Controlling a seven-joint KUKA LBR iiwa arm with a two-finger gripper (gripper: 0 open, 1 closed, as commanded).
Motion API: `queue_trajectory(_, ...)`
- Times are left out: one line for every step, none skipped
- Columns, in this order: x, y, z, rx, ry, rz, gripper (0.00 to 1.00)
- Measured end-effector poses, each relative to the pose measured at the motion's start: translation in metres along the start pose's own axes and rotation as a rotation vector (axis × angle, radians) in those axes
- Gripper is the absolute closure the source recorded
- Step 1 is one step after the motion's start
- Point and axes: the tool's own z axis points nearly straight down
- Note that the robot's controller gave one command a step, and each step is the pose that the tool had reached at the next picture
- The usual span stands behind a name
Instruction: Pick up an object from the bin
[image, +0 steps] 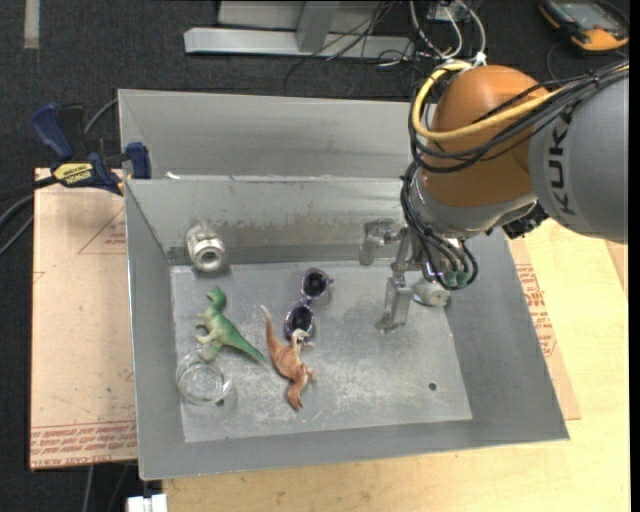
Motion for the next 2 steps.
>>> queue_trajectory(-0.001,0.0,-0.005,0.0,-0.008,0.001,0.0)
queue_trajectory(-0.036,0.019,0.088,-0.001,-0.009,-0.032,0.0)
